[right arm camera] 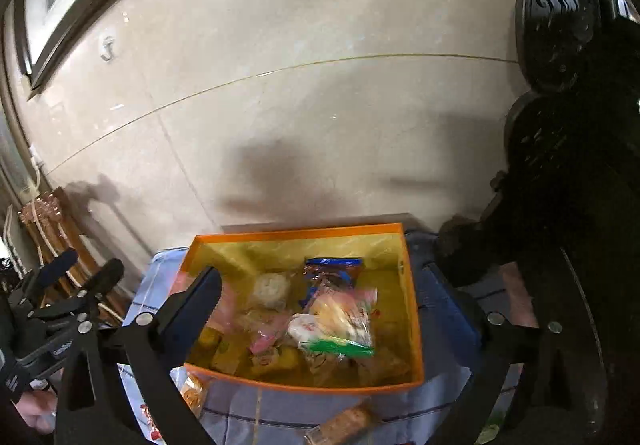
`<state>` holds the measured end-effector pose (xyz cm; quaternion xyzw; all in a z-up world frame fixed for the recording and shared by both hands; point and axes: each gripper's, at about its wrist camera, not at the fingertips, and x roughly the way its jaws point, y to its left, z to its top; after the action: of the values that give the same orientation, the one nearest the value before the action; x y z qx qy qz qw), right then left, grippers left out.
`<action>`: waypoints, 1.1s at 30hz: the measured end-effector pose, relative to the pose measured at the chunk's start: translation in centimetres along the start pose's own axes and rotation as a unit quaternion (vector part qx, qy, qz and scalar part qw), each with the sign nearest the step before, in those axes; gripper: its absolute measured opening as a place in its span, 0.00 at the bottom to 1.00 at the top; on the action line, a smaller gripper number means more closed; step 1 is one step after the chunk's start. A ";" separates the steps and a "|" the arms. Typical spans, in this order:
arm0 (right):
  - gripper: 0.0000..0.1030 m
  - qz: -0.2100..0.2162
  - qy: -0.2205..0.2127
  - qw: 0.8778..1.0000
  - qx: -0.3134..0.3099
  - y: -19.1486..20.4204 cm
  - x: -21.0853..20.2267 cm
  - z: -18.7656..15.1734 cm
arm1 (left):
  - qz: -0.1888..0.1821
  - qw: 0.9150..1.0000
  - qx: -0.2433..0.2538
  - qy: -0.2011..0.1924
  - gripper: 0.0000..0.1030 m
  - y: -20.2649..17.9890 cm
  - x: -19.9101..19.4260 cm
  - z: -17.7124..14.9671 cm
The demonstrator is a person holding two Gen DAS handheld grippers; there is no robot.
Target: Organize snacks
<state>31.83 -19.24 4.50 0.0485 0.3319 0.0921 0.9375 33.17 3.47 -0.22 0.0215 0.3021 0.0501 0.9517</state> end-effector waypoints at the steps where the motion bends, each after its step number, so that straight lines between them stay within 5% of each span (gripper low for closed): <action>1: 0.97 -0.004 0.002 1.000 -0.002 0.2 0.0 -0.5 | 0.007 1.000 0.008 0.005 0.96 0.1 0.0 -0.5; 7: 0.97 -0.016 0.058 0.998 0.016 0.2 1.1 -7.6 | 0.018 0.999 -0.001 0.045 0.96 3.5 -1.3 -9.3; 13: 0.96 -0.064 0.227 0.968 0.079 -1.3 8.1 -18.3 | 0.020 0.988 -0.036 0.146 0.96 5.1 2.6 -17.2; 21: 0.96 -0.104 0.222 0.966 0.084 -0.2 11.7 -19.9 | -0.005 0.978 0.027 0.207 0.96 2.2 7.1 -20.6; 22: 0.92 -0.099 0.222 0.966 0.094 -0.2 11.9 -20.1 | -0.017 0.977 0.024 0.211 0.96 2.1 7.3 -21.2; 23: 0.89 -0.094 0.213 0.967 0.100 -0.2 12.0 -20.2 | -0.050 0.973 0.013 0.223 0.80 2.2 7.6 -22.0; 24: 0.50 -0.104 0.198 0.971 0.088 0.1 11.7 -20.1 | -0.063 0.971 0.017 0.231 0.71 2.0 7.7 -22.5; 25: 0.29 -0.114 0.194 0.972 0.069 0.5 11.6 -20.0 | -0.068 0.972 0.044 0.219 0.58 1.4 7.2 -22.6; 26: 0.28 -0.106 0.199 0.972 0.069 0.5 11.5 -20.1 | -0.080 0.971 0.052 0.220 0.41 1.1 6.8 -22.5; 27: 0.26 -0.094 0.202 0.972 0.079 0.3 11.3 -20.2 | -0.088 0.968 0.055 0.227 0.36 0.9 6.4 -22.3; 33: 0.21 -0.073 0.192 0.975 0.079 0.4 8.1 -20.8 | -0.111 0.967 0.039 0.227 0.35 -0.6 3.4 -22.1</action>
<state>24.81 -16.55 -16.56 0.0791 0.5146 0.0046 0.8537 23.24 3.50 -20.21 0.0127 0.5124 -0.0636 0.8563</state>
